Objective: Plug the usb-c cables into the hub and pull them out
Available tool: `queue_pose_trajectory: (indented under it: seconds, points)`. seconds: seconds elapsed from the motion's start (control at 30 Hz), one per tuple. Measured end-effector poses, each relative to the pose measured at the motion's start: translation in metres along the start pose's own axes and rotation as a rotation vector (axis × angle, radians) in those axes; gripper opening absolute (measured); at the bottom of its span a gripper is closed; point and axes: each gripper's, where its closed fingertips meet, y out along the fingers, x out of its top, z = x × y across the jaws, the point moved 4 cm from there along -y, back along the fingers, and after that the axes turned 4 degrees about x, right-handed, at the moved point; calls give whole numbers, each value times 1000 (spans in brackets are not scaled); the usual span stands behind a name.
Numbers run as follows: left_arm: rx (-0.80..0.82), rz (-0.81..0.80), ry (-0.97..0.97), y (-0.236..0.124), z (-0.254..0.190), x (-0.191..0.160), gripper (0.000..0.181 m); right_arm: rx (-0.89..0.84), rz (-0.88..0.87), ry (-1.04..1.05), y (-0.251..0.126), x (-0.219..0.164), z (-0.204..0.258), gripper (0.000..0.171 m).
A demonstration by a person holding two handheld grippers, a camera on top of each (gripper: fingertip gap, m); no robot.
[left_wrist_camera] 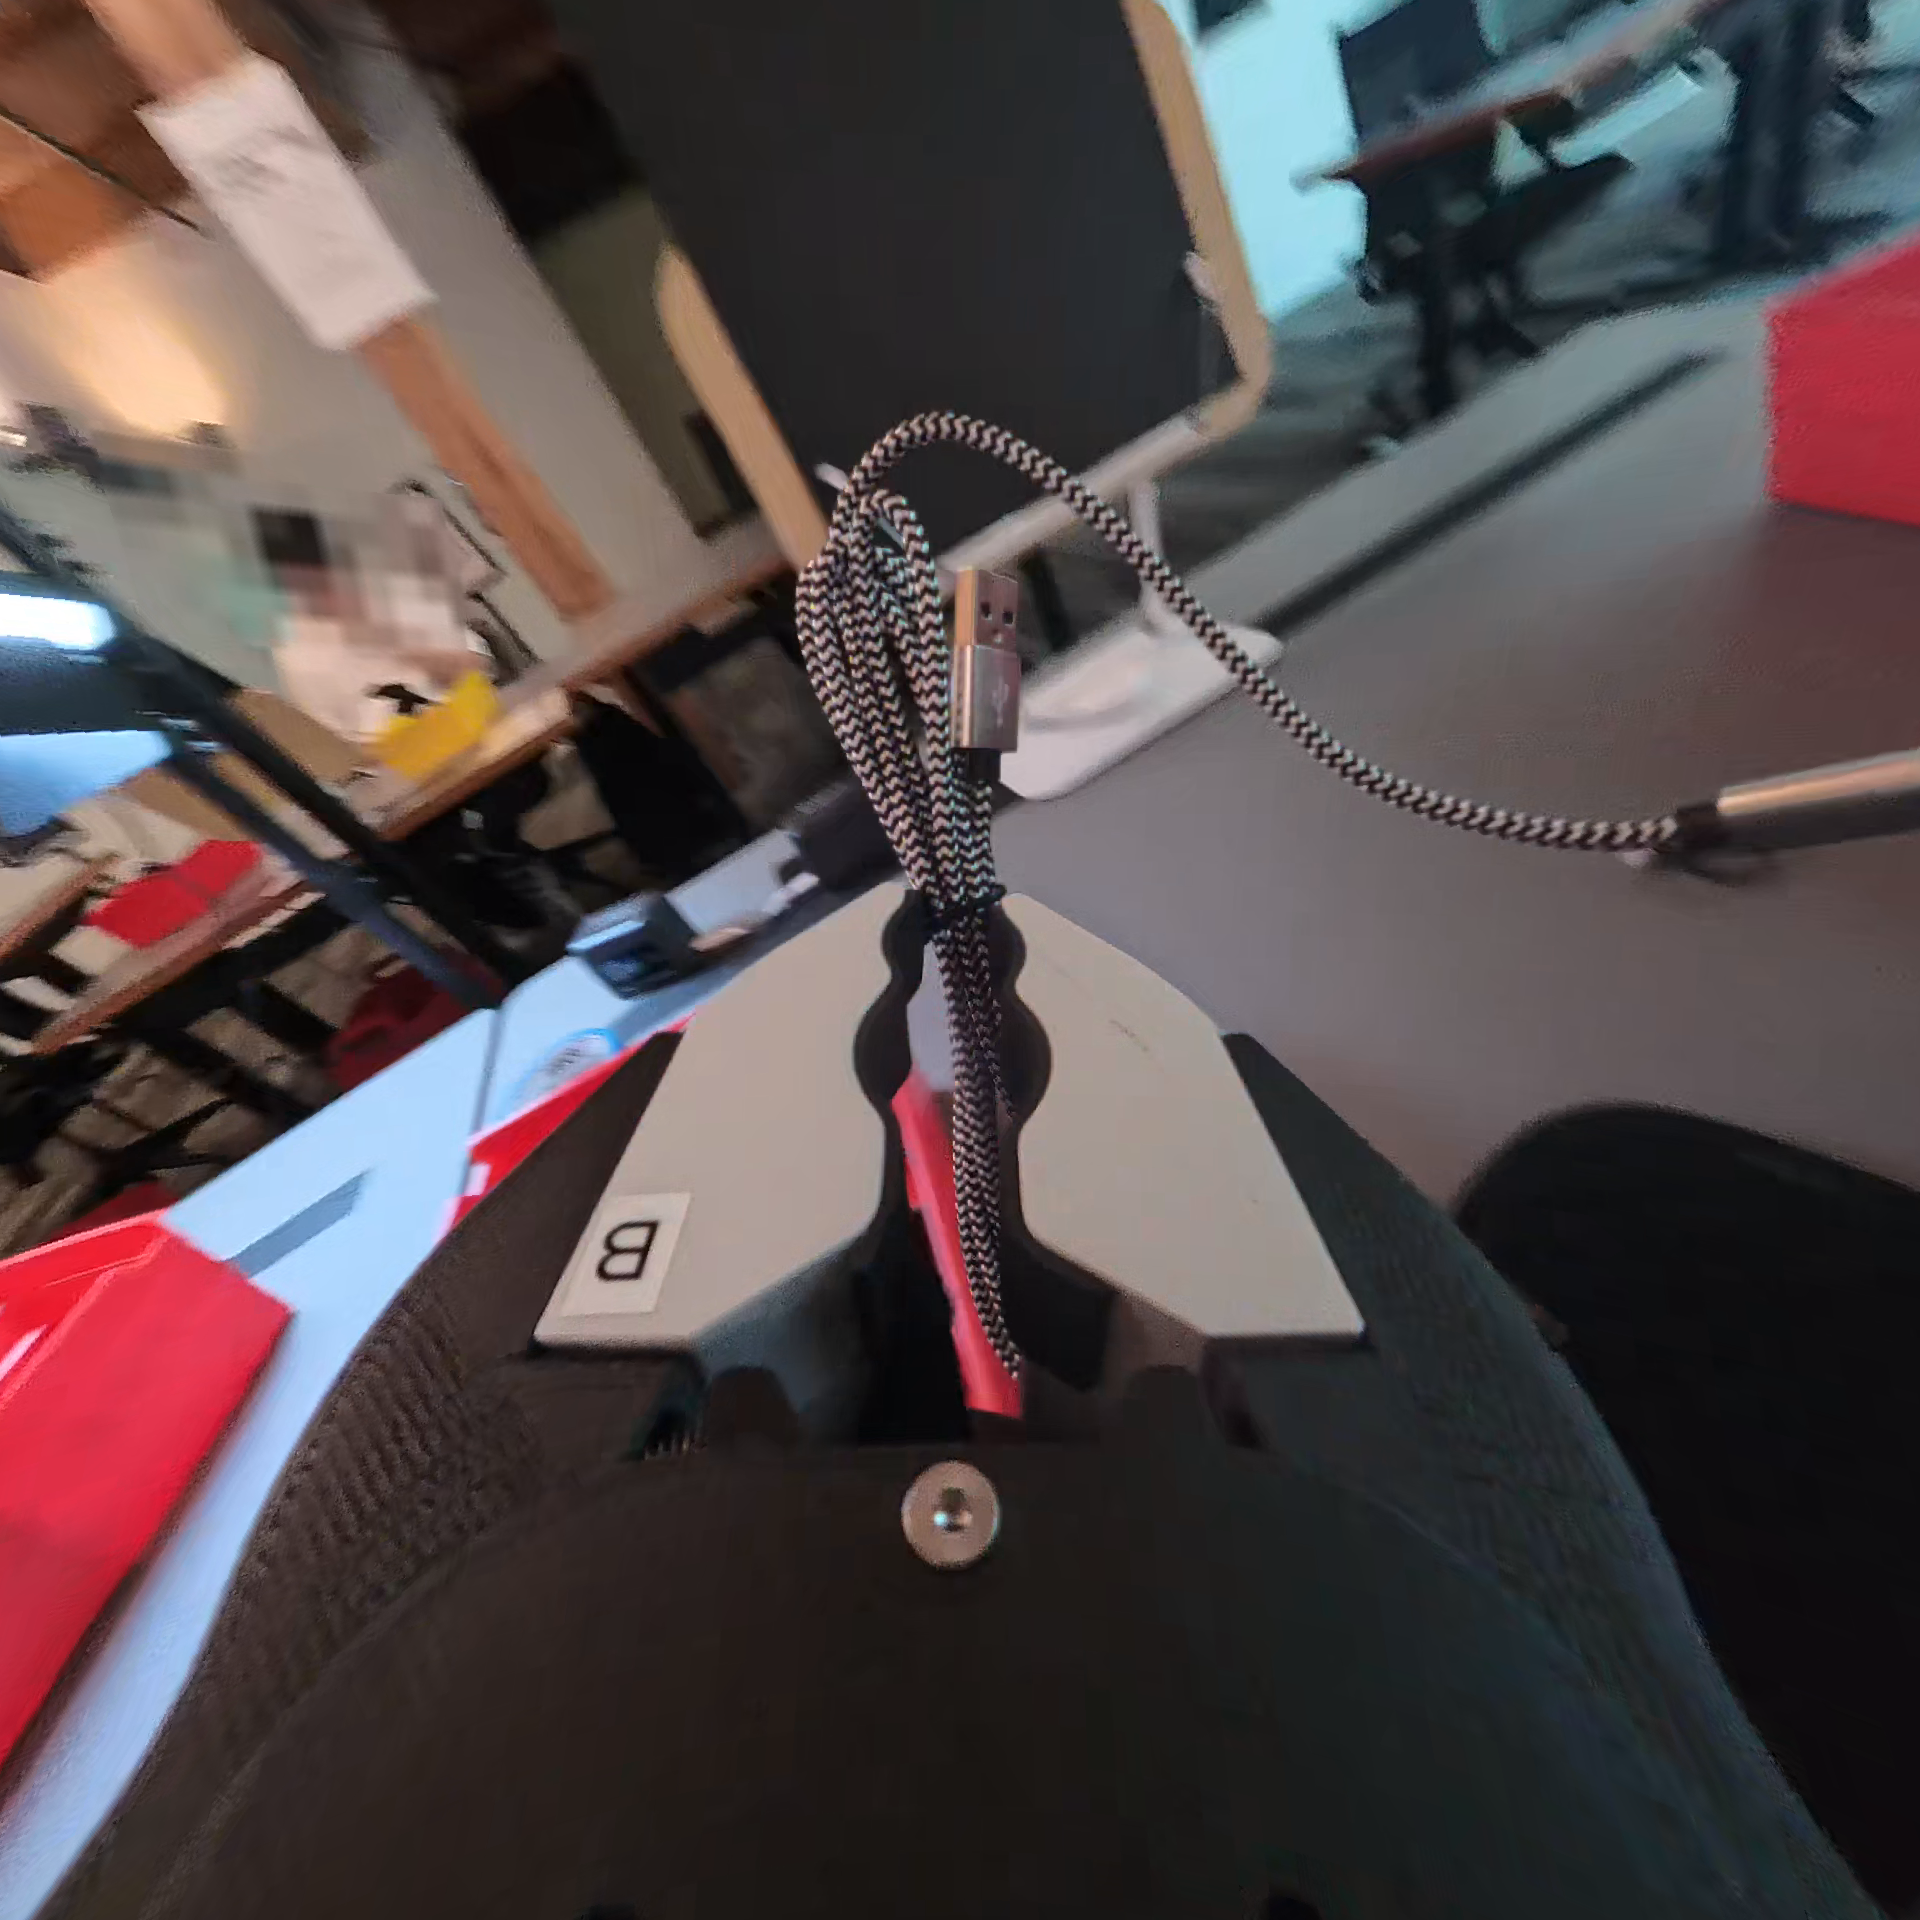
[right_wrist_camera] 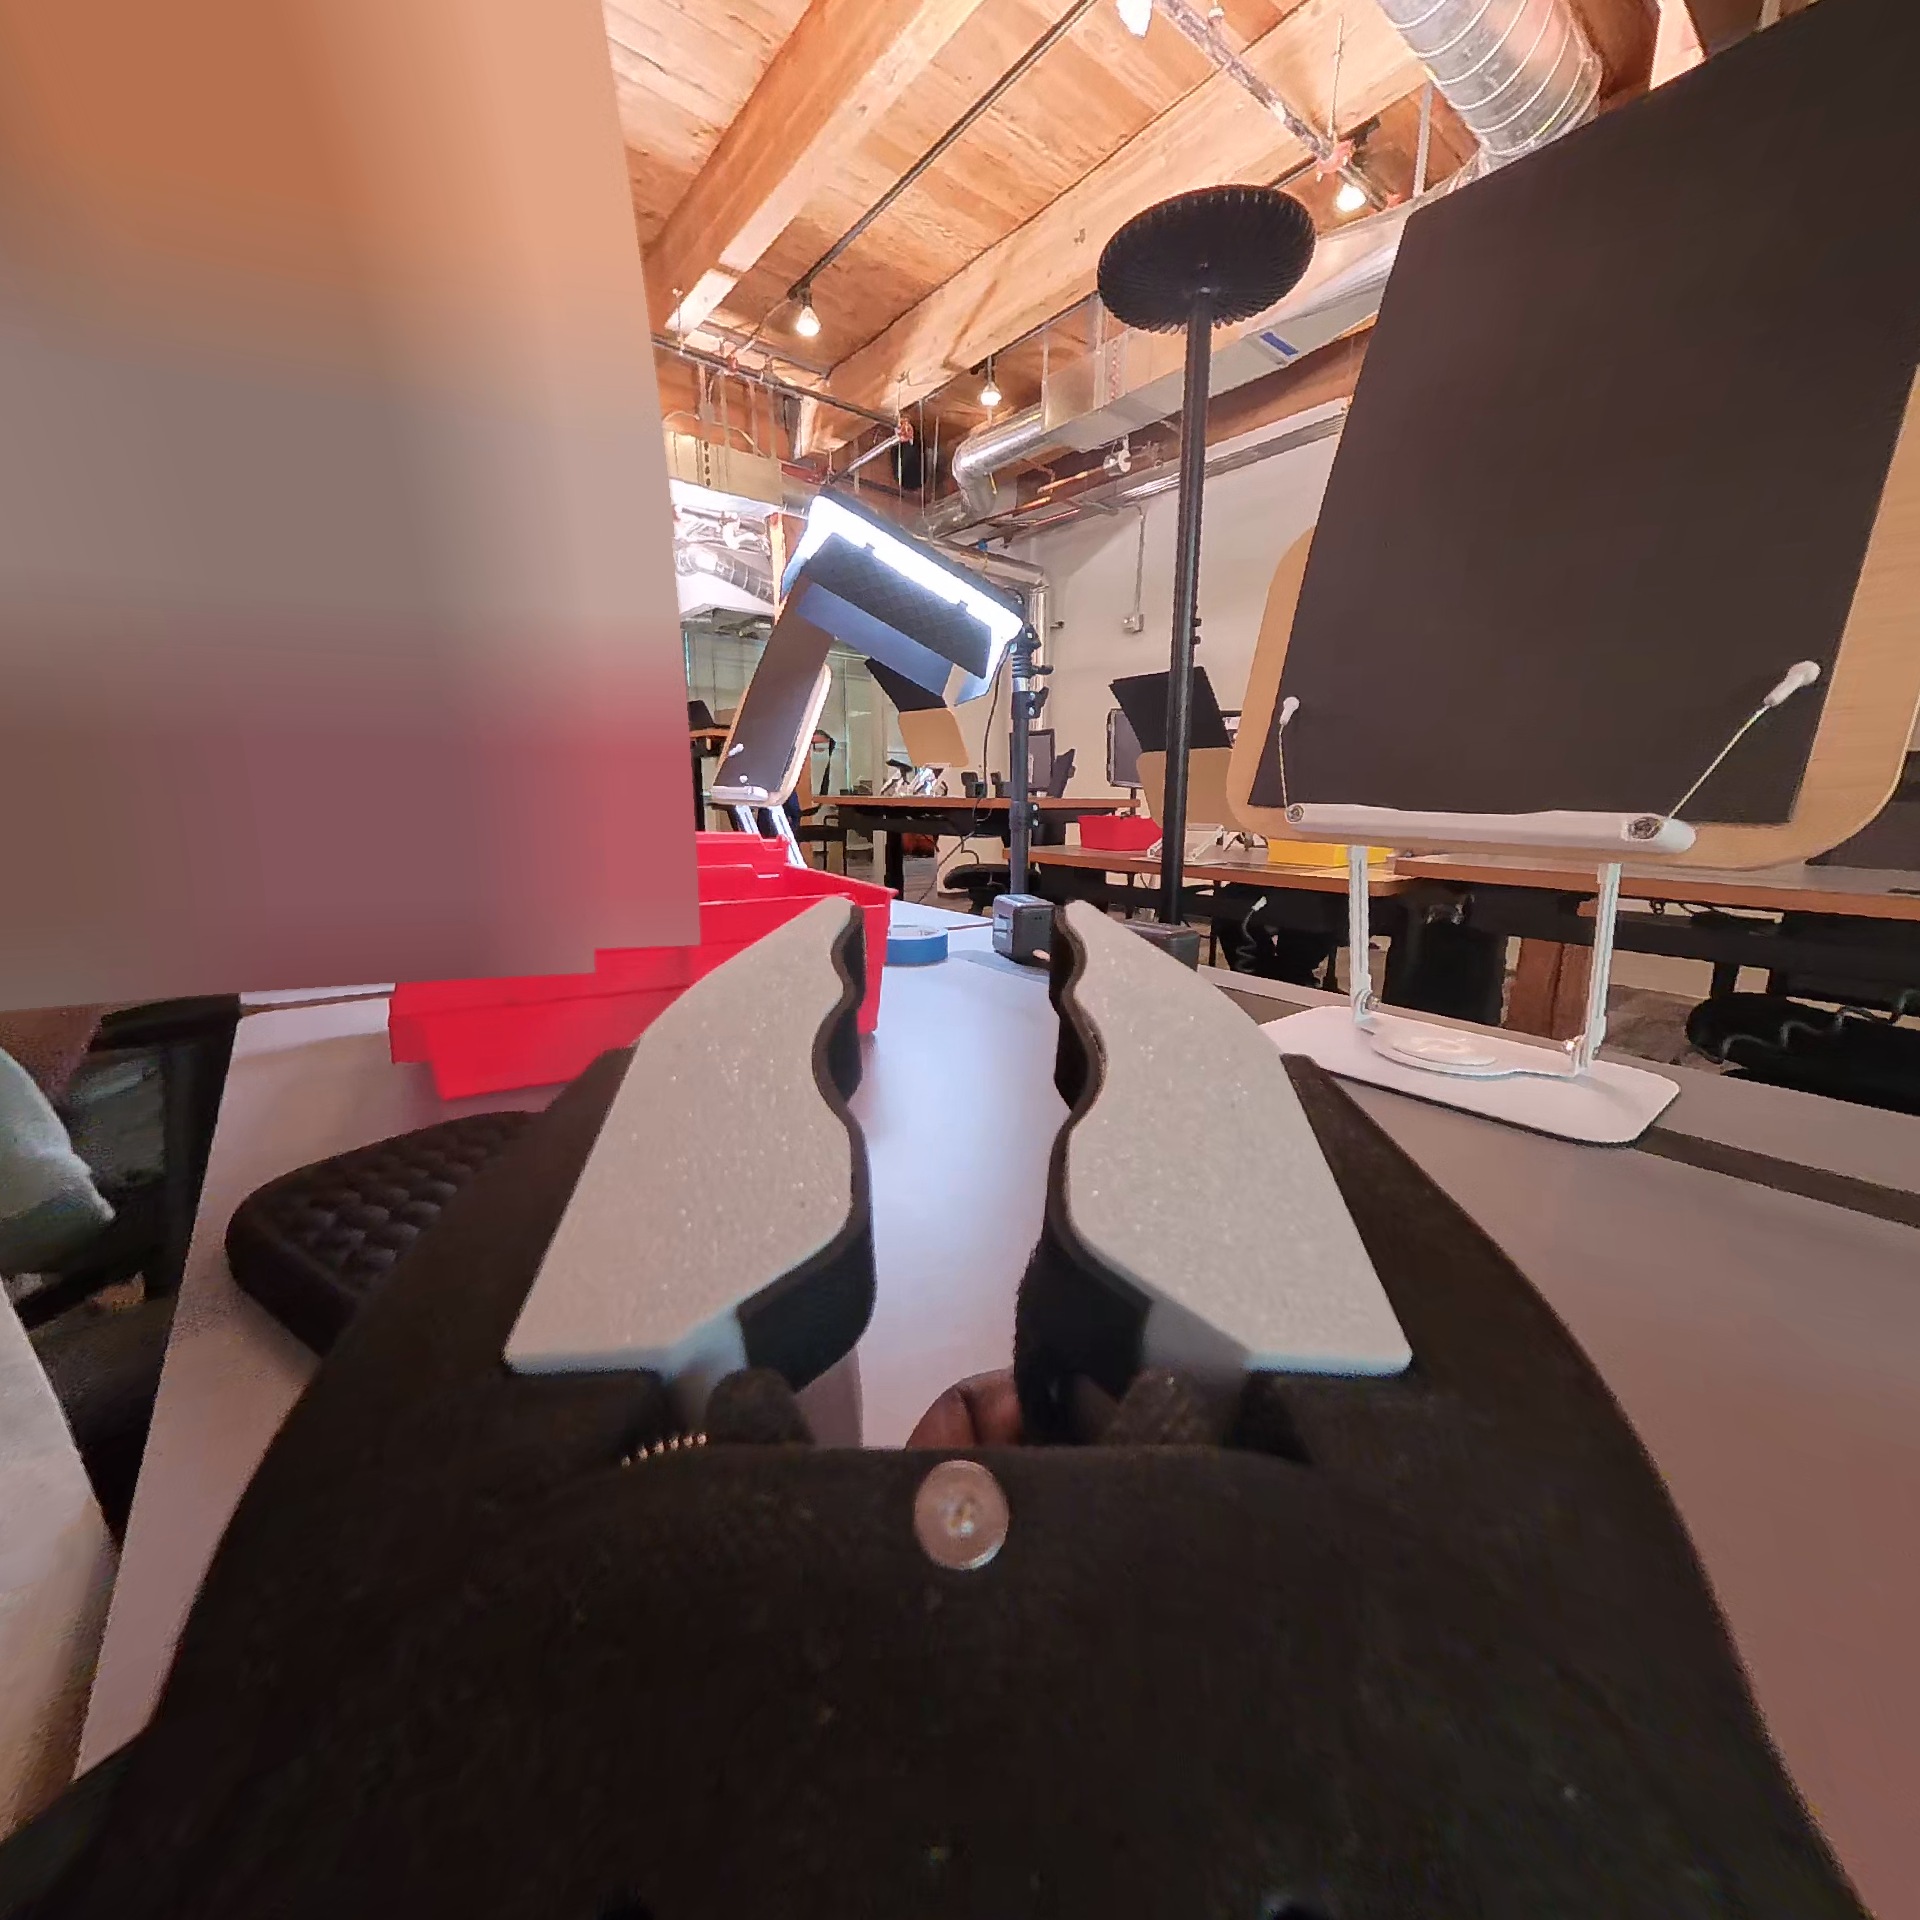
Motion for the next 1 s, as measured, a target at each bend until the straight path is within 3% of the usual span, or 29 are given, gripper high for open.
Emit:
queue_pose_trajectory:
  seconds: [0.17, 0.3, 0.4, 0.5, 0.6, 0.73, 0.93, 0.97, 1.0]
  points:
    - [-158, 173, 95, 24, -65, -20, 12, 110, 135, -139, 7, 23, 21, 41]
    - [-154, 162, 122, 40, -92, -22, 11, 242, 366, -210, 20, 31, 58, 50]
    - [-187, 117, 84, 46, -109, -16, 12, 270, 454, -133, 33, 16, 85, 57]
    - [-212, 45, 32, 48, -122, -6, 12, 137, 561, 21, 43, -13, 87, 49]
    - [-250, 31, 18, 46, -133, -4, 12, 66, 533, 79, 45, -25, 78, 44]
    - [-271, 42, 12, 45, -136, -6, 12, 55, 532, 8, 42, -28, 75, 10]
    - [-297, 38, -39, 41, -135, -6, 12, 86, 568, 19, 39, -33, 76, 28]
    - [-298, 39, -43, 41, -134, -6, 12, 85, 581, 0, 39, -34, 77, 23]
    - [-301, 38, -47, 41, -134, -6, 12, 75, 582, -25, 38, -35, 76, 7]
